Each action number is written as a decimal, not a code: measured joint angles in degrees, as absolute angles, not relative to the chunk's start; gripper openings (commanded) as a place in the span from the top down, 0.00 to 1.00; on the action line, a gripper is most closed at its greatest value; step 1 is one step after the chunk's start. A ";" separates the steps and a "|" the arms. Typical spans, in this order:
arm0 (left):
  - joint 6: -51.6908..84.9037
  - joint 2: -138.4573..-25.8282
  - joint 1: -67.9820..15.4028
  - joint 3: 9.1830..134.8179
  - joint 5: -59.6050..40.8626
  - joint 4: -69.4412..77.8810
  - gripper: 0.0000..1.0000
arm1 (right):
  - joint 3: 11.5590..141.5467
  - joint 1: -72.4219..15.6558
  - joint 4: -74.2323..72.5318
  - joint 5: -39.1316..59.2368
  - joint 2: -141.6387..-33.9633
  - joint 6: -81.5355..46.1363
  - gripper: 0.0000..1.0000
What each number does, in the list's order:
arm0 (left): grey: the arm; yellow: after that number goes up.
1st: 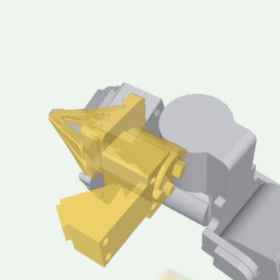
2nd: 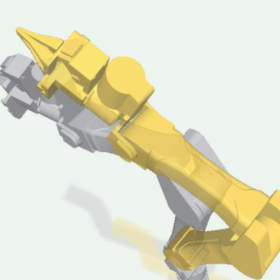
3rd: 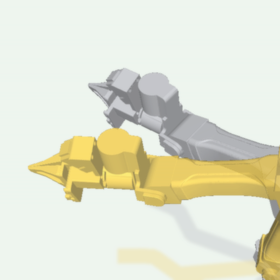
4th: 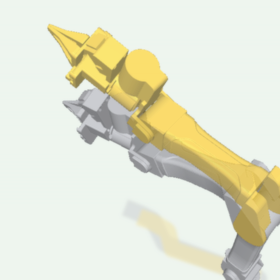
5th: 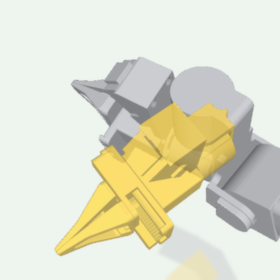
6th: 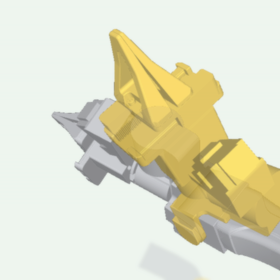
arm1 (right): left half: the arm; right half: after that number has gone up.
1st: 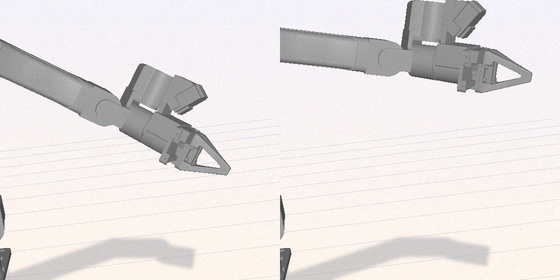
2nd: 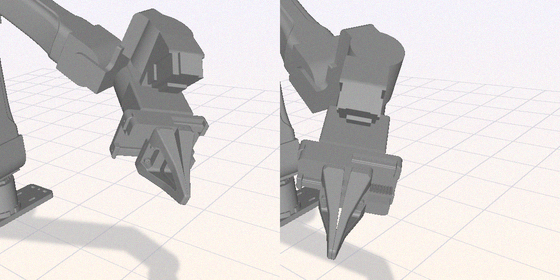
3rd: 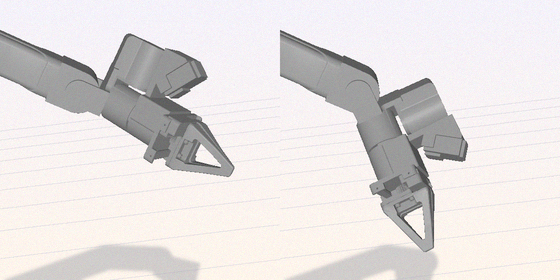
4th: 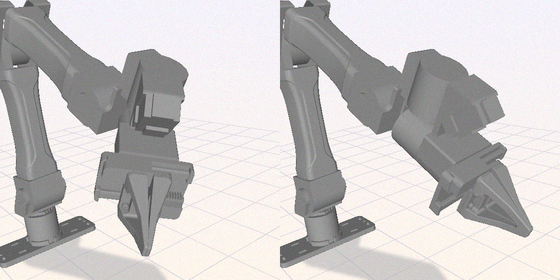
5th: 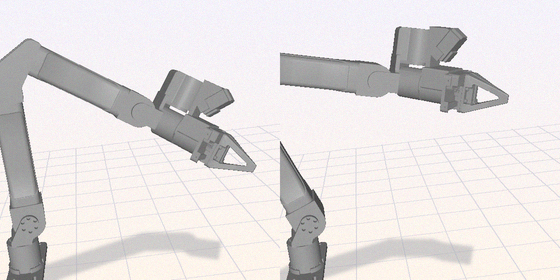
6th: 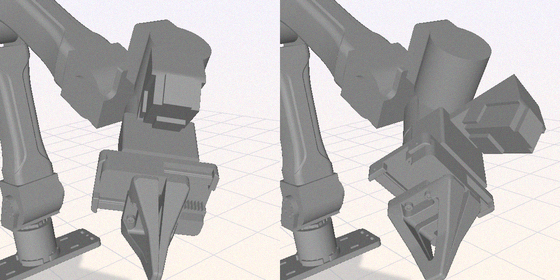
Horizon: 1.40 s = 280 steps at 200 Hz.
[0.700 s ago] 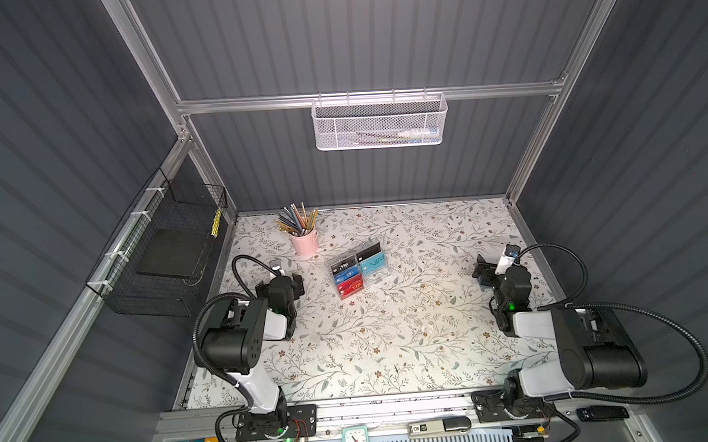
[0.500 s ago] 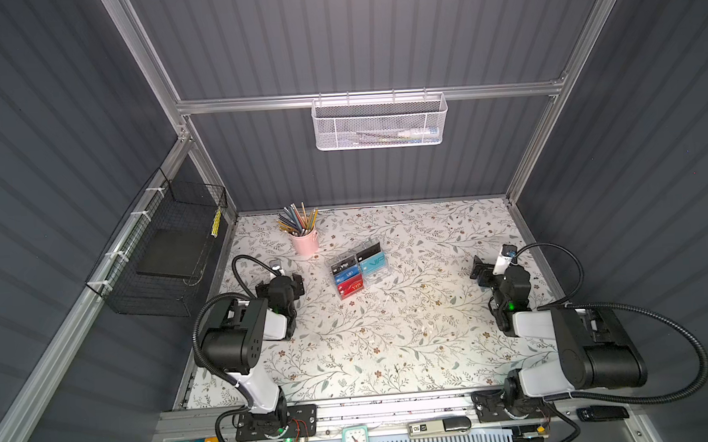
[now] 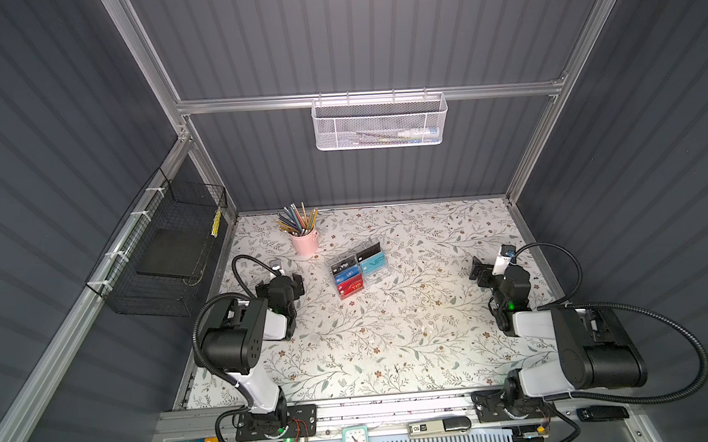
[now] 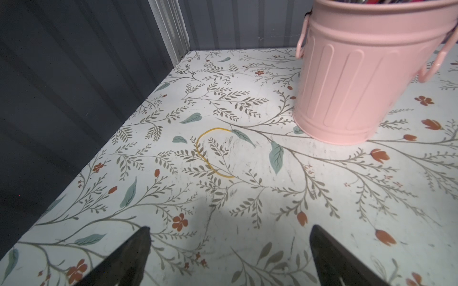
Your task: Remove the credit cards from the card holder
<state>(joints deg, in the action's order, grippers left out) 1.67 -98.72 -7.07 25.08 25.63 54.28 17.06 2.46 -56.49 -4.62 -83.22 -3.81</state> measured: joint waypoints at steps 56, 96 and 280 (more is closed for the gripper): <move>1.67 -98.72 -7.07 25.08 25.43 54.28 0.00 | 17.12 1.61 -55.57 -6.68 -82.48 -3.68 0.01; 2.57 -91.42 -7.07 24.73 26.72 48.38 0.00 | 21.58 -1.26 -42.24 -12.10 -72.01 -4.60 0.01; 44.29 -79.70 -18.31 31.22 -5.52 21.32 0.00 | 46.04 -24.45 -16.34 12.01 -86.72 -18.87 0.01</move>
<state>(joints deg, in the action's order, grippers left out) 44.29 -79.70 -18.31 31.22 -5.52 21.32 46.04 -24.45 -16.34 12.01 -86.72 -18.87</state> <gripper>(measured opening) 0.998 0.989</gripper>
